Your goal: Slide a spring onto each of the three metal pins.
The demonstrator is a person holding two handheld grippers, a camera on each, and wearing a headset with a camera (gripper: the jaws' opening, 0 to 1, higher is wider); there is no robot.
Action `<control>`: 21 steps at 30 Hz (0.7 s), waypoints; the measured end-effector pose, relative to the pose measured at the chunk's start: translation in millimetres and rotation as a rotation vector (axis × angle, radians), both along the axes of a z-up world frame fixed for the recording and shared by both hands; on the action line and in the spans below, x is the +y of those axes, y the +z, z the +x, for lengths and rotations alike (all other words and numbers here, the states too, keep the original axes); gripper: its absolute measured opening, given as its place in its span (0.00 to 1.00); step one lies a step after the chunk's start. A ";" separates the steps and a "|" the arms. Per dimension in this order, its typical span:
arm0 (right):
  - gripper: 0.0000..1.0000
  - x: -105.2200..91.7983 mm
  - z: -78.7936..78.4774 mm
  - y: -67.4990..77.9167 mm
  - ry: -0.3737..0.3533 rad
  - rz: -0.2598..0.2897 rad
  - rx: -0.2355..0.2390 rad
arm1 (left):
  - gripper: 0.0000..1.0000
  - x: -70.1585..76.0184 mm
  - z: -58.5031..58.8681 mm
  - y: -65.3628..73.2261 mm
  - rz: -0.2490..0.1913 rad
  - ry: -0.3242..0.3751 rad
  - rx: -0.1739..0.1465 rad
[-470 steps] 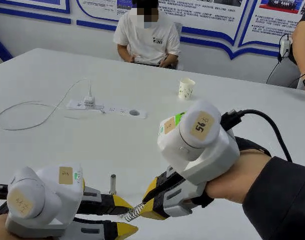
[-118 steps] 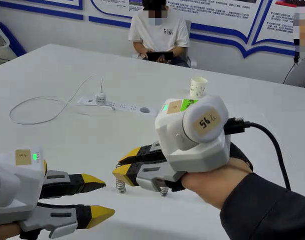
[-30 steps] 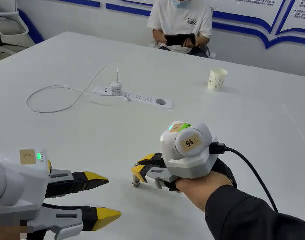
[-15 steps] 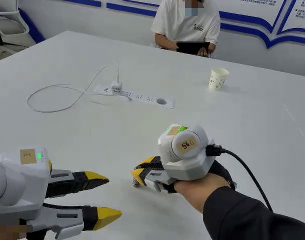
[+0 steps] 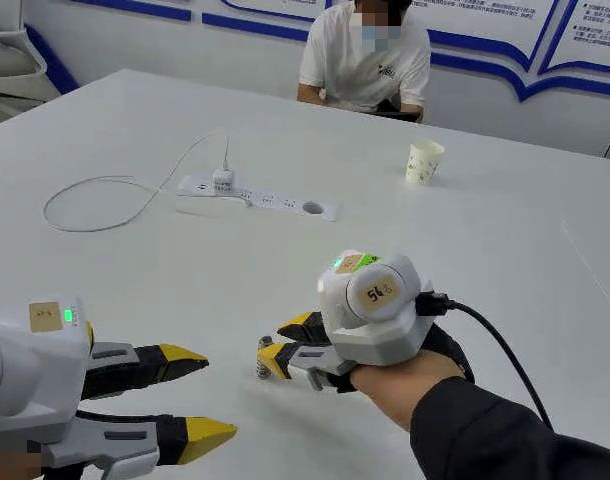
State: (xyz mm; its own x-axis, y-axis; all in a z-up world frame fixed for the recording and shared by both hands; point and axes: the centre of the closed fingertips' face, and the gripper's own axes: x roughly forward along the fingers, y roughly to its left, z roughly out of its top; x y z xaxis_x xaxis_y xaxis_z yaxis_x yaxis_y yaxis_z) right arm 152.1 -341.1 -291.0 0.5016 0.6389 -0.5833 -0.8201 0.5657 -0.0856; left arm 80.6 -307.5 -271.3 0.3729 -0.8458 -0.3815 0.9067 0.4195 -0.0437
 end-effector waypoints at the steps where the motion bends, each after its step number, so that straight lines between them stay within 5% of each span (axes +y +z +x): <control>1: 0.23 -0.4 -1.4 0.9 0.001 0.001 -0.001 | 0.45 -0.1 -0.1 -0.1 -0.001 0.000 0.000; 21: 0.28 -39.1 -23.6 29.2 -0.052 0.032 -0.061 | 0.50 -2.5 -1.3 5.3 -0.005 -0.001 -0.007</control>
State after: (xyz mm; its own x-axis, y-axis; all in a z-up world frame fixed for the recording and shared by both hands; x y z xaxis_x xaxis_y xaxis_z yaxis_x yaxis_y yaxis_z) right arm 128.5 -380.2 -261.8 0.5685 0.6285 -0.5308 -0.7833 0.6108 -0.1157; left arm 79.3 -310.0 -265.9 0.3743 -0.8484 -0.3744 0.9076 0.4180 -0.0397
